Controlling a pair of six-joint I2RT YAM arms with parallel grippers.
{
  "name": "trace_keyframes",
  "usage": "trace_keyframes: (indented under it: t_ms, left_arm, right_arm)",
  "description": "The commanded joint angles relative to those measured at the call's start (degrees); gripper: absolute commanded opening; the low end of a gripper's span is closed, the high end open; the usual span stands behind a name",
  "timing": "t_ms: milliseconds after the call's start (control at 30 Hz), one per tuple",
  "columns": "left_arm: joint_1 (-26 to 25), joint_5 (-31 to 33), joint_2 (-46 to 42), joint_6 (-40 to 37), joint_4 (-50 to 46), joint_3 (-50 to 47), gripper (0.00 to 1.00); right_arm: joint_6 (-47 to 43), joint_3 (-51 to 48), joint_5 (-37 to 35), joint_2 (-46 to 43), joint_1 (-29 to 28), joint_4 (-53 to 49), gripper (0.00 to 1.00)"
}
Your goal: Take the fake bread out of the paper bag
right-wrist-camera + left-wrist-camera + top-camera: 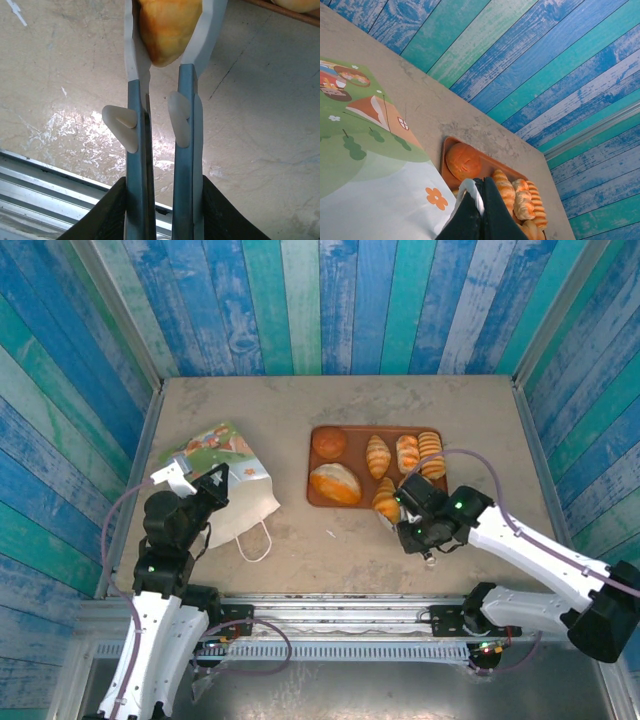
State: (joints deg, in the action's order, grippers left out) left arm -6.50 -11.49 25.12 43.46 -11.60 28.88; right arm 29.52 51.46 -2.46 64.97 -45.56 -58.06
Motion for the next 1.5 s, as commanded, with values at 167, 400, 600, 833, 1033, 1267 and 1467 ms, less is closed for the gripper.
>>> trace_keyframes:
  t_ms: [167,400,600,833,1033,1267,1467]
  left_arm:
    - [-0.1,0.8,-2.3,-1.7,-0.8,-0.4,0.0]
    - [-0.1,2.0,-3.5,-2.5,-2.3,-0.2,0.0]
    - [-0.1,2.0,-3.2,-2.5,-2.1,-0.5,0.0]
    - [-0.1,2.2,-3.1,-2.7,-1.5,-0.8,0.0]
    - [-0.1,1.5,-1.9,-2.2,-0.1,-0.9,0.0]
    - [-0.1,1.7,-2.6,-2.5,-1.4,-0.1,0.0]
    - [-0.1,2.1,-3.1,-2.7,-2.0,0.0,0.0]
  right_arm:
    - [1.0,5.7,-2.8,5.3,1.7,3.6,0.34]
    - [-1.2,8.0,-0.7,10.3,3.6,6.6,0.33]
    - [-4.2,8.4,5.6,10.8,3.7,9.4,0.33]
    - [-4.3,7.0,0.5,6.0,3.8,5.6,0.33]
    - [-2.8,6.5,-4.1,4.9,5.0,4.6,0.33]
    - [-0.2,6.2,-1.7,8.5,6.2,6.9,0.36]
    - [0.9,4.7,2.0,9.9,6.3,10.4,0.44]
